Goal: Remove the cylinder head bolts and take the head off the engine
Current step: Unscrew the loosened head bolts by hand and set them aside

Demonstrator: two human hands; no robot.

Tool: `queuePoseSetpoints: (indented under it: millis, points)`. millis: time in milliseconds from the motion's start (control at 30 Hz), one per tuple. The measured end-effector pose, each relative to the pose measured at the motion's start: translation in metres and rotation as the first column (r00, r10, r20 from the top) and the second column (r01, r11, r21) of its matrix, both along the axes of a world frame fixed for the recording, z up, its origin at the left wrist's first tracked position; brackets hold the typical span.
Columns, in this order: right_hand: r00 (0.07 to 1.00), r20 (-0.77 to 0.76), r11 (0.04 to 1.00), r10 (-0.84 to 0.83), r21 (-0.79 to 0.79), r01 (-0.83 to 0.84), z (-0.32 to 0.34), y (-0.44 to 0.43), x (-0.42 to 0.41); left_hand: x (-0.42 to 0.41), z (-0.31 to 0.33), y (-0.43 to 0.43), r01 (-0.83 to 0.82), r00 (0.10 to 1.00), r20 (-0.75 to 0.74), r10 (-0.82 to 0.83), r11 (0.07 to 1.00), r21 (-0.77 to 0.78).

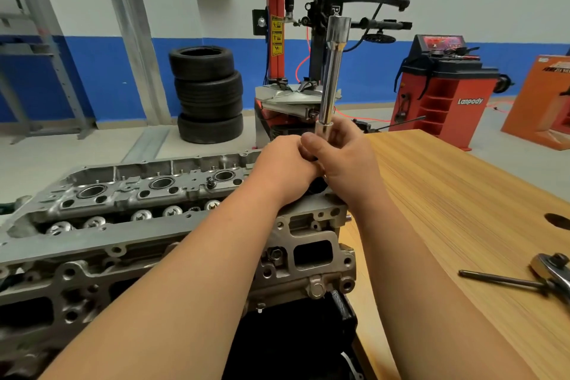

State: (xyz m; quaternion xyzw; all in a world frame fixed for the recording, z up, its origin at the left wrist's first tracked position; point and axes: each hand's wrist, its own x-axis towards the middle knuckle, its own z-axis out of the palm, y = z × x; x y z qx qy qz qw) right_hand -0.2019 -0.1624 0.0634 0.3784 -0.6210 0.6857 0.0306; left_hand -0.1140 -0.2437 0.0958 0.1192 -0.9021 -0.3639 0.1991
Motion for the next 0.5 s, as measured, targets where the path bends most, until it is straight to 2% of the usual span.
queuePoseSetpoints:
  millis: [67,233,400,500]
  points:
    - [0.999,0.043,0.999,-0.011,-0.049,0.013,-0.0005,0.0001,-0.0015,0.0004,-0.0021,-0.0006,0.03,1.0,-0.006,-0.03,0.999,0.03]
    - [0.995,-0.016,0.995,0.095,-0.028,-0.096,-0.0003,0.0052,0.0015,-0.0007,-0.0075,-0.0033,0.079,0.997,0.003,-0.08,0.988,0.132]
    - [0.997,-0.007,0.997,0.072,0.029,-0.072,-0.0009,0.0015,0.0003,-0.0065,-0.0049,-0.0047,-0.083,0.996,-0.027,0.084,0.995,0.05]
    - [0.999,-0.023,0.999,0.043,0.0,-0.043,0.0001,0.002,-0.0006,-0.0062,-0.0045,-0.0037,-0.017,1.0,0.004,0.017,1.0,0.015]
